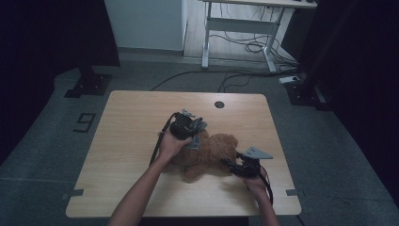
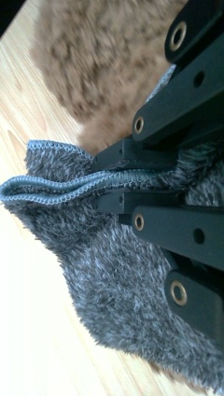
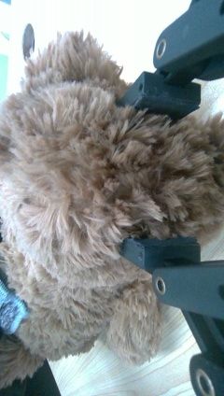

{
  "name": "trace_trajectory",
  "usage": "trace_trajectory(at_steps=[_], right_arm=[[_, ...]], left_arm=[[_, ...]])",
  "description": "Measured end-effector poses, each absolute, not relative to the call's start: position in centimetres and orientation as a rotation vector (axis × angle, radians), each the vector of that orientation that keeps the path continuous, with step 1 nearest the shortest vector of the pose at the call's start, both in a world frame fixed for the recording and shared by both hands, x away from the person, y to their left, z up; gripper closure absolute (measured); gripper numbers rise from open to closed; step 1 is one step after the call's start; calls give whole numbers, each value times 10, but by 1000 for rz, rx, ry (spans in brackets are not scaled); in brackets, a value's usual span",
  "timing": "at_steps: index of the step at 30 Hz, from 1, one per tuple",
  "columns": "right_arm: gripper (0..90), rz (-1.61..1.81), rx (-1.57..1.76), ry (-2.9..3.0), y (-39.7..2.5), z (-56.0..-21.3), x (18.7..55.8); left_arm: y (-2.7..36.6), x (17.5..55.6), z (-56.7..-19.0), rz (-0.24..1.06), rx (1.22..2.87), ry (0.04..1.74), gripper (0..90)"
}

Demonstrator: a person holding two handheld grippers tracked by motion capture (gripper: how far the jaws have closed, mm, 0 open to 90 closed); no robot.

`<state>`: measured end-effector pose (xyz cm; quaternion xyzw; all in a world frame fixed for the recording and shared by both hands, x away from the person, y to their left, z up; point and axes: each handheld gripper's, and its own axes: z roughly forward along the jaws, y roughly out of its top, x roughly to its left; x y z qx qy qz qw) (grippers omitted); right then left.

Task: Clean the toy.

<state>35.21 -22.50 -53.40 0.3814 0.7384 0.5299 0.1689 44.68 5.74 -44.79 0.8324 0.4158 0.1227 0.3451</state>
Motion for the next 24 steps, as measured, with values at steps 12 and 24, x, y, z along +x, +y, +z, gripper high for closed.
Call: trace_trajectory(at_steps=[12, 24], right_arm=[[428, 1509, 1099, 2101, -225, -536, 353], [429, 1519, 1111, 2093, -226, -537, 354]], left_arm=[[122, 445, -475, 269, 2068, 1218, 813], [149, 436, -500, 262, 2089, 1289, 812]])
